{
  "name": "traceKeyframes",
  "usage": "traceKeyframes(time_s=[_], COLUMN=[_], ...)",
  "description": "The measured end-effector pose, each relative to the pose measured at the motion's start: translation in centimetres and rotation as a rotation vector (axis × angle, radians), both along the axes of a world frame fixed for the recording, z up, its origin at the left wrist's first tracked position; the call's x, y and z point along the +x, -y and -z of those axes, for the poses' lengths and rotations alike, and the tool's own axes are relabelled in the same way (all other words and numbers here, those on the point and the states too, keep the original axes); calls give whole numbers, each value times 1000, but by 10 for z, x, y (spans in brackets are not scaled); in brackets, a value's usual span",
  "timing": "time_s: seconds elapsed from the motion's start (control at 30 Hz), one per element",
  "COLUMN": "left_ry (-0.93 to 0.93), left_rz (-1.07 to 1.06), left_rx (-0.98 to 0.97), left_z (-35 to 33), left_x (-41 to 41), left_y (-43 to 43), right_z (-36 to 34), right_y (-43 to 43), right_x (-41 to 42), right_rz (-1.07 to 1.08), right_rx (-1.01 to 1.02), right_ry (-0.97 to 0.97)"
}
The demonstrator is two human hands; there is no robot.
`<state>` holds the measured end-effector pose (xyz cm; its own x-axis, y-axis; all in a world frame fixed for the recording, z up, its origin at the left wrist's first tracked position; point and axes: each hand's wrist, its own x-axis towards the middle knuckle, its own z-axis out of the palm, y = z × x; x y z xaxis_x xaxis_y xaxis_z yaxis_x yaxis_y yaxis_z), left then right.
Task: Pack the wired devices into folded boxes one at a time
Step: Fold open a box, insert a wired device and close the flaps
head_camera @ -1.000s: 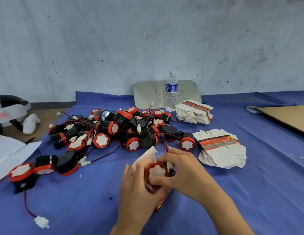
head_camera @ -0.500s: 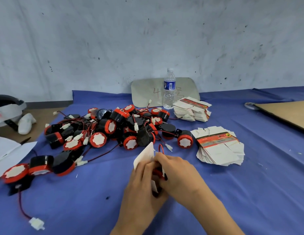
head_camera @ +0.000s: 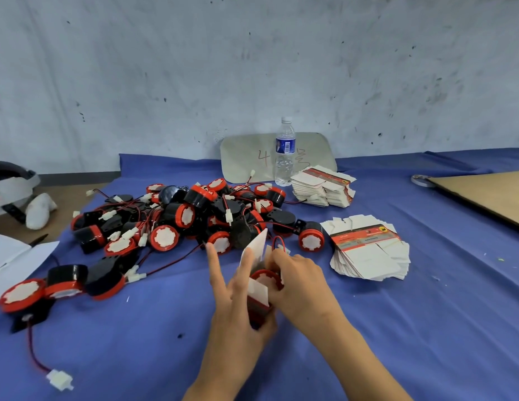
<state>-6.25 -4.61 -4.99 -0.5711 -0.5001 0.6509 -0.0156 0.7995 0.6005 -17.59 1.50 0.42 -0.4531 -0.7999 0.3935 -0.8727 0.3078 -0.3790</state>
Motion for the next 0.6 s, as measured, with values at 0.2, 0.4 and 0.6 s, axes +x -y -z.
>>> traceKeyframes(time_s=[0.2,0.4,0.6], left_ry=[35,8,76], left_rz=[24,33,-33], left_rx=[125,157,311], left_z=[13,6,16], left_x=[-2,-3,-1], left_y=[7,8,15], right_z=[0,-7,-11], right_y=[-1,-6,-11], right_x=[-3,-9,-10], right_rz=[12,46,-153], right_rx=[-22,-195,-69], right_ry=[54,200,125])
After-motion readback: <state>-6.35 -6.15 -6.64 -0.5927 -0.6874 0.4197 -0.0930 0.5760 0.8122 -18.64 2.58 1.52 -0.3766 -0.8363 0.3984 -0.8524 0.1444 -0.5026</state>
